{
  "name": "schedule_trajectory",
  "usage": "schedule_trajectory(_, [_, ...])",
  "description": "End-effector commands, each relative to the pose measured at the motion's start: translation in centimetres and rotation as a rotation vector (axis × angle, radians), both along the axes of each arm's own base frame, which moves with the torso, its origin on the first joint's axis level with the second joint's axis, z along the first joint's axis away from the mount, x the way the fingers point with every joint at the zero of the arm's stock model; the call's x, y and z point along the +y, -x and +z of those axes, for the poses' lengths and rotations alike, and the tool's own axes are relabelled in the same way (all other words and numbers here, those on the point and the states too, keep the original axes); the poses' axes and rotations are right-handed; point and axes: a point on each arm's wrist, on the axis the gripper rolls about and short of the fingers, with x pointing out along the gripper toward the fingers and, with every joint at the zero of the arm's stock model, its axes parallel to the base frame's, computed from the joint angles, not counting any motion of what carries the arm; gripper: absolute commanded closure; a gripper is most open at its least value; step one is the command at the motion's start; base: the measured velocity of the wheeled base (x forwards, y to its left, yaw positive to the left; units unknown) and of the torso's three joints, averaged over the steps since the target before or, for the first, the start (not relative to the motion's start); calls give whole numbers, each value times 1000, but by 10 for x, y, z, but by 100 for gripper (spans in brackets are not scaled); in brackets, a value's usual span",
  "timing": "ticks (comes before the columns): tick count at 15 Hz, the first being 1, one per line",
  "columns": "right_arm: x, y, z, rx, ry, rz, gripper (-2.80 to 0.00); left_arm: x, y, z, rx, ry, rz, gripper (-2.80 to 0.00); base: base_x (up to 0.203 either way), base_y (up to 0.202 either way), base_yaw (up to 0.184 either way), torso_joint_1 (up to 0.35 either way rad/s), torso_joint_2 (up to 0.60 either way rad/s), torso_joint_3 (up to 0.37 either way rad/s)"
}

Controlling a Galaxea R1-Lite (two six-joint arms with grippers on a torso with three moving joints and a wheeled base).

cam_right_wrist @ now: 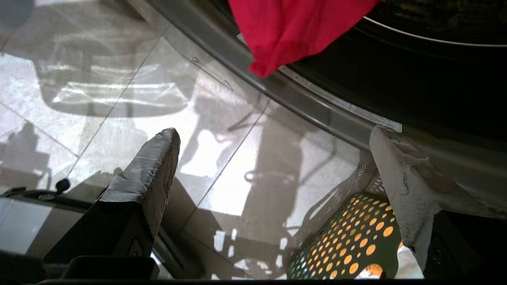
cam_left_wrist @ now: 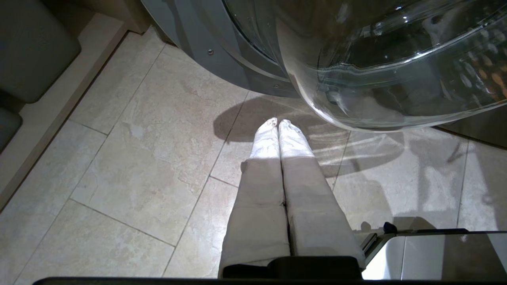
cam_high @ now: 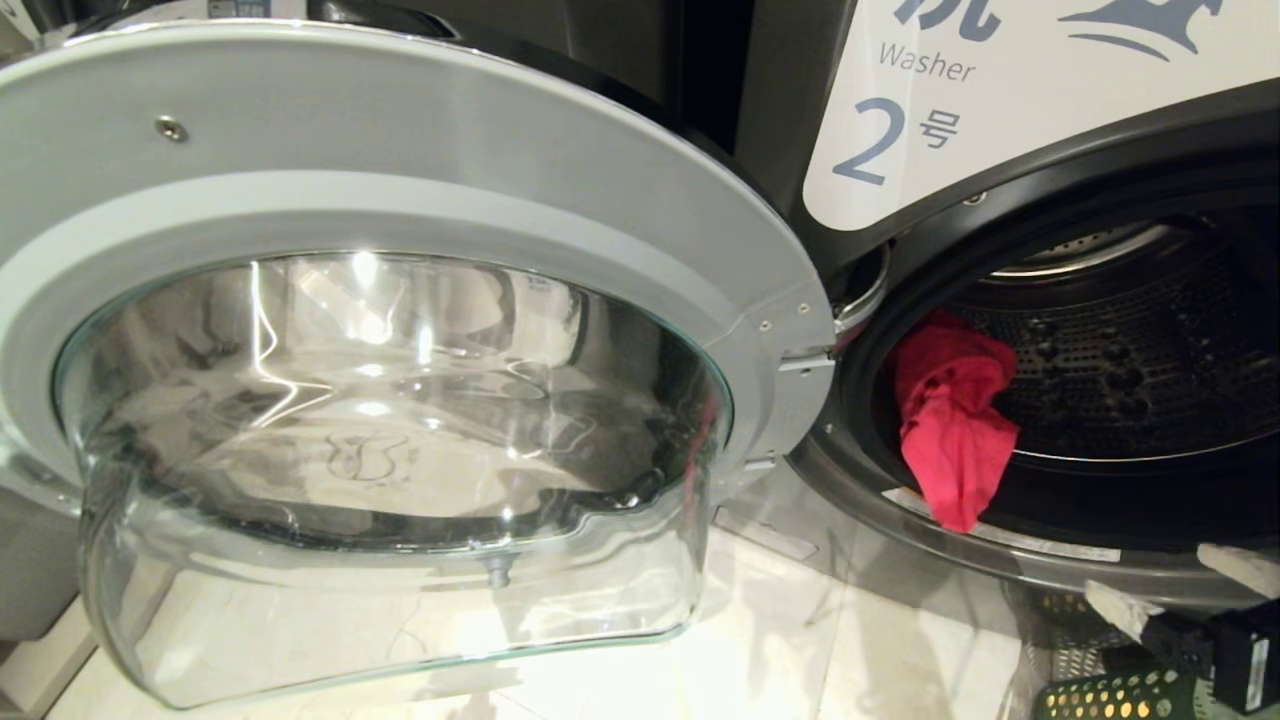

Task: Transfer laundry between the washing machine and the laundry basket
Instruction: Pick a cloth and place it into the basket

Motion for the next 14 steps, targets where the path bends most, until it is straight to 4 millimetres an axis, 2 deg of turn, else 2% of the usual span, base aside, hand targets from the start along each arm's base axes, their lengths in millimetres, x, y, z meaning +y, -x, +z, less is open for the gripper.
schedule_trajectory(1, [0, -33, -17, 88, -15, -5, -280, 0, 0, 0, 2, 0, -1, 0, 0, 0, 0, 0, 0, 0])
schedule_trajectory(4, [3, -66, -34, 130, -75, -16, -280, 0, 0, 0, 2, 0, 0, 0, 0, 0, 0, 0, 0, 0])
schedule_trajectory(7, [7, -106, -54, 94, -133, -24, -280, 0, 0, 0, 2, 0, -1, 0, 0, 0, 0, 0, 0, 0])
schedule_trajectory(9, [9, -130, -54, 15, -190, -33, -280, 0, 0, 0, 2, 0, -1, 0, 0, 0, 0, 0, 0, 0])
schedule_trajectory(14, [28, -140, -54, 19, -303, -9, -280, 0, 0, 0, 2, 0, -1, 0, 0, 0, 0, 0, 0, 0])
